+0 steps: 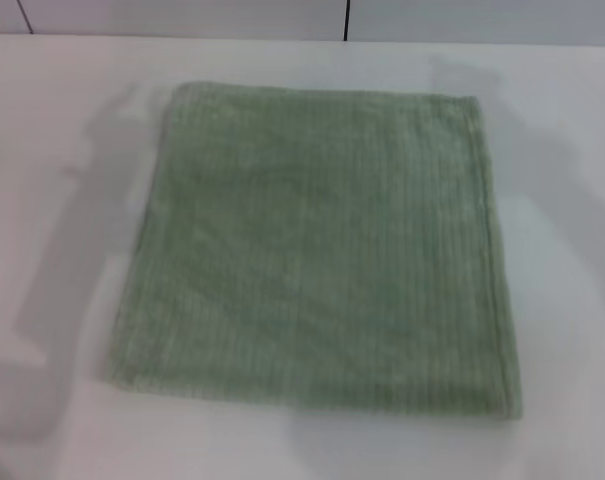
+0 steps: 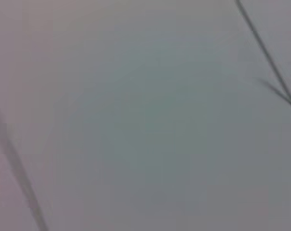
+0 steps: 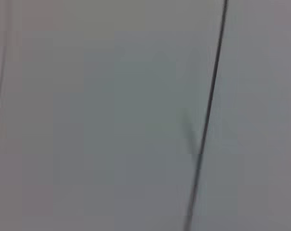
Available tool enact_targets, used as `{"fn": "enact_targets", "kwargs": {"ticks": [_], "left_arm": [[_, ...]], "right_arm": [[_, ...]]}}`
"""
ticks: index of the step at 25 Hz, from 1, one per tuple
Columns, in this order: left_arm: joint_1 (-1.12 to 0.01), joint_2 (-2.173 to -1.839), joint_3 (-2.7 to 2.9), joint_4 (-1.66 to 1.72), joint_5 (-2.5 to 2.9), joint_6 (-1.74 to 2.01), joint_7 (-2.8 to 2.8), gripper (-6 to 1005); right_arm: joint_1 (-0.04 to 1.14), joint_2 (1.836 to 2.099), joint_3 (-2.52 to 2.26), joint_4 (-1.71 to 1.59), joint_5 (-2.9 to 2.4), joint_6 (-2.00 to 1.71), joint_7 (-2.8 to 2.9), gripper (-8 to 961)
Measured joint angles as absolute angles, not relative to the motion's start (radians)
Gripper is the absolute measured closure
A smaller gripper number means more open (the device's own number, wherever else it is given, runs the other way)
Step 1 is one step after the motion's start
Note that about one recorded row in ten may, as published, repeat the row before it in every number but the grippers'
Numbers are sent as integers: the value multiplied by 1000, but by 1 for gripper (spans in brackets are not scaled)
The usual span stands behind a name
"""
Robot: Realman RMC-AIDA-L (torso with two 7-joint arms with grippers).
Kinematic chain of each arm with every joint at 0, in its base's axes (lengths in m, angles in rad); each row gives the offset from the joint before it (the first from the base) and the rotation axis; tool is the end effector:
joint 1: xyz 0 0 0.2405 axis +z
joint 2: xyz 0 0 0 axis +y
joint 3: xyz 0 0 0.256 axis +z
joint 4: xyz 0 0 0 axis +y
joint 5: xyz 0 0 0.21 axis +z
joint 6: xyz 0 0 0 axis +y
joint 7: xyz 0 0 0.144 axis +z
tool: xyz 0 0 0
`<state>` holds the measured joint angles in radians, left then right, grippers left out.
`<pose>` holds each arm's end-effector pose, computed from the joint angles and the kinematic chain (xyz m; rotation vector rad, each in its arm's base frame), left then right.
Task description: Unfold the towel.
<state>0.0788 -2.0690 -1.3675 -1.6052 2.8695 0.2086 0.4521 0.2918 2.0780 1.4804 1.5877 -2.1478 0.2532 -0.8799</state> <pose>-0.1857 0.3305 0.0825 -1.5953 -0.1183 -0.4227 0.0977 0.3901 0.0556 -1.9269 0.2789 0.6428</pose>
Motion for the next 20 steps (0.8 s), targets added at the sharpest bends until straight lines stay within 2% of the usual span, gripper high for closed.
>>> {"fn": "enact_targets", "kwargs": {"ticks": [1,2,3,4,5,6,9,10,11,13,15,18,20], "left_arm": [[79,-2069,-1368,-1605,2870,209,452,658],[83,-2069,-1349,-1503,2852,405,412,658],[83,-2069,-1349,-1503,2852,405,412,647],[82,-2069,-1335,-1418,2838,566,377,636],[82,-2069,-1335,-1418,2838,566,377,625],[25,-2071,-1309,-1129,2761,915,310,614],[6,-2071,-1305,-1057,2728,977,289,580],[-26,-2071,-1301,-938,2680,1036,240,569],[-26,-2071,-1301,-938,2680,1036,240,558],[-55,-2070,-1304,-856,2676,1028,218,536],[-55,-2070,-1304,-856,2676,1028,218,438],[-106,-2071,-1310,-741,2671,1040,207,292],[-138,-2072,-1310,-676,2656,1058,192,259]], "right_arm": [[238,2078,1415,1616,-2110,150,-960,937],[181,2078,1337,1631,-2092,17,-1035,937],[135,2077,1265,1635,-2086,-129,-1097,937],[97,2076,1196,1624,-2094,-269,-1141,937],[44,2074,1084,1575,-2152,-523,-1160,936],[44,2074,1084,1575,-2152,-523,-1160,936],[7,2071,986,1416,-2333,-851,-1040,935],[18,2076,964,1189,-2507,-1115,-836,935],[18,2076,964,1189,-2507,-1115,-836,935],[58,2083,956,950,-2600,-1383,-617,934],[130,2087,899,653,-2581,-1701,-399,934],[149,2085,868,556,-2493,-1796,-351,933],[148,2082,854,499,-2380,-1823,-290,933]]}}
